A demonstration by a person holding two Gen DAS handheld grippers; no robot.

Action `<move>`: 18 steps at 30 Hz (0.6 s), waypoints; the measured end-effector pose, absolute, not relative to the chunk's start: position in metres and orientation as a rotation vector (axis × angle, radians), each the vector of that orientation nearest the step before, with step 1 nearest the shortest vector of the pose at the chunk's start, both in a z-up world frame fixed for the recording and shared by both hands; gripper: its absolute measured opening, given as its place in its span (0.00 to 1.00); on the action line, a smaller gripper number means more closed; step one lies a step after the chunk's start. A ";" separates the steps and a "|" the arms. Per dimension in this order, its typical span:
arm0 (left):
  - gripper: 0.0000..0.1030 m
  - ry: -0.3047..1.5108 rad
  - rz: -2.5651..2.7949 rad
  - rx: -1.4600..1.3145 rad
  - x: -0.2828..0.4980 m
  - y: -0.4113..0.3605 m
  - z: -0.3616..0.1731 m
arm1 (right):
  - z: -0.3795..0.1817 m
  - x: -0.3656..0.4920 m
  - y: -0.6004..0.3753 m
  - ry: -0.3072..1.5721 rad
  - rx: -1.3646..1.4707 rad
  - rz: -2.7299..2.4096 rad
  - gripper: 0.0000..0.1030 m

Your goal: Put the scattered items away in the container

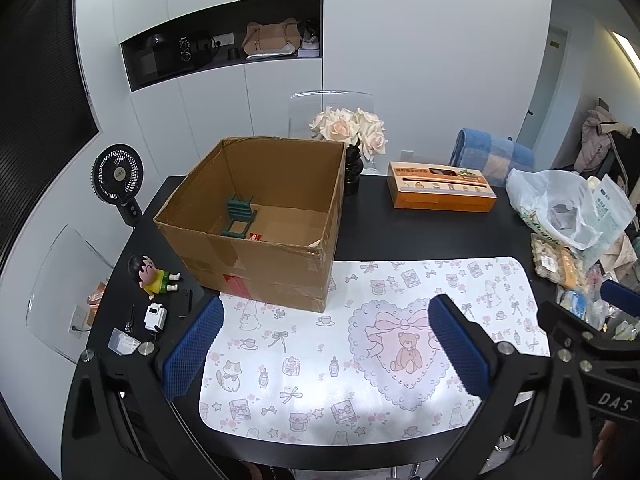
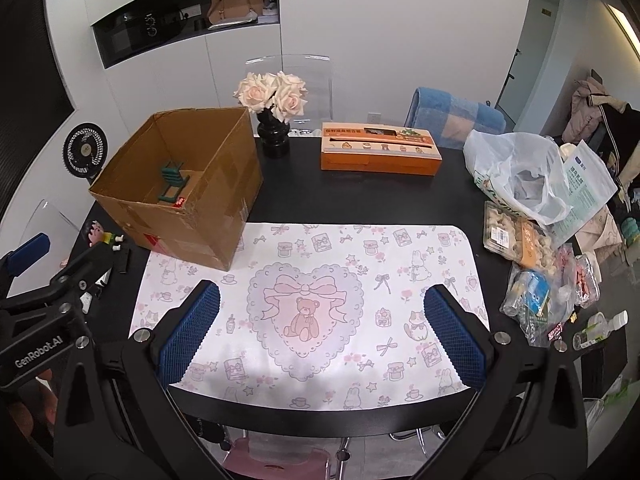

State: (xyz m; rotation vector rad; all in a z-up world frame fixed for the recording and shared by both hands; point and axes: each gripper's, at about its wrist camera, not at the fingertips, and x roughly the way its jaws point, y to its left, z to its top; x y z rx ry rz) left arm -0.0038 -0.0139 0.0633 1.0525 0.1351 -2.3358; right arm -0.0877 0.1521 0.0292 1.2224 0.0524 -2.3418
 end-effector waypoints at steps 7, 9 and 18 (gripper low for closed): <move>0.99 0.168 -2.335 1.079 0.000 -0.012 0.060 | 0.018 -0.090 0.155 0.052 1.259 -2.330 1.00; 0.99 0.164 -2.333 1.079 0.000 -0.010 0.060 | 0.015 -0.091 0.157 0.044 1.273 -2.323 1.00; 0.99 0.157 -2.338 1.091 -0.004 0.000 0.059 | 0.010 -0.096 0.163 0.041 1.285 -2.320 1.00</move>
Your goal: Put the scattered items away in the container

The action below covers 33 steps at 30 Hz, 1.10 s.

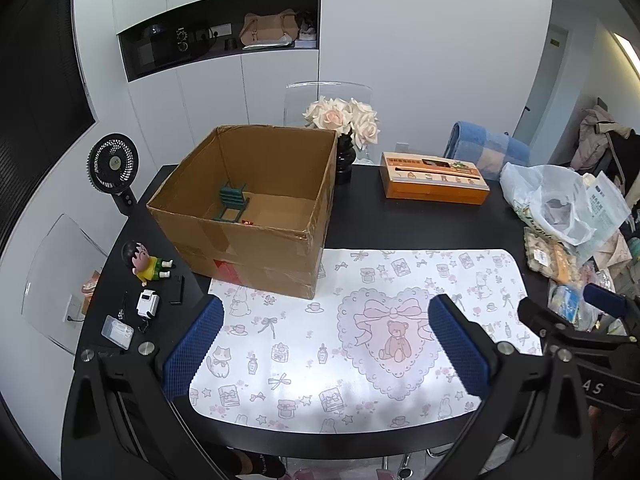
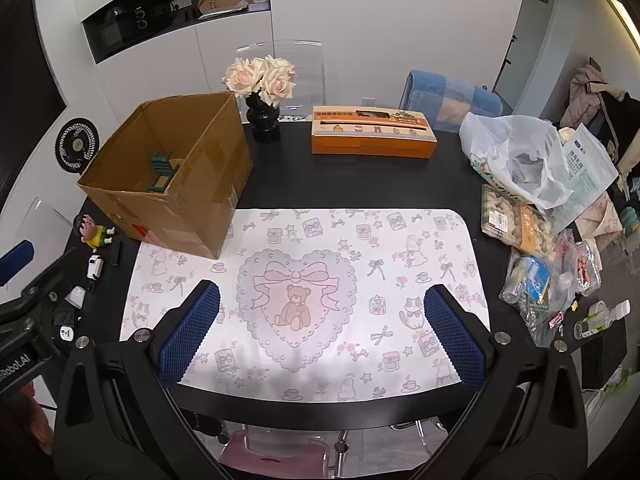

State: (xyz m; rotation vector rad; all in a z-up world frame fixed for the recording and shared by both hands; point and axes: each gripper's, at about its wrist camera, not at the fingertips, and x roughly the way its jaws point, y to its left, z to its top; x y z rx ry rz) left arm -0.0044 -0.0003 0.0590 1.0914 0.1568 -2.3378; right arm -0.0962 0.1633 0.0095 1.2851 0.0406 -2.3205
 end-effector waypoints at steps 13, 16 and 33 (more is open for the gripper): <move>0.99 0.144 -2.343 1.097 -0.009 0.008 0.060 | 0.011 -0.096 0.168 0.024 1.276 -2.304 1.00; 0.99 0.145 -2.337 1.101 -0.011 0.009 0.059 | 0.016 -0.089 0.166 0.002 1.294 -2.318 1.00; 0.99 0.146 -2.303 1.098 -0.007 0.007 0.057 | 0.010 -0.094 0.165 0.012 1.304 -2.289 1.00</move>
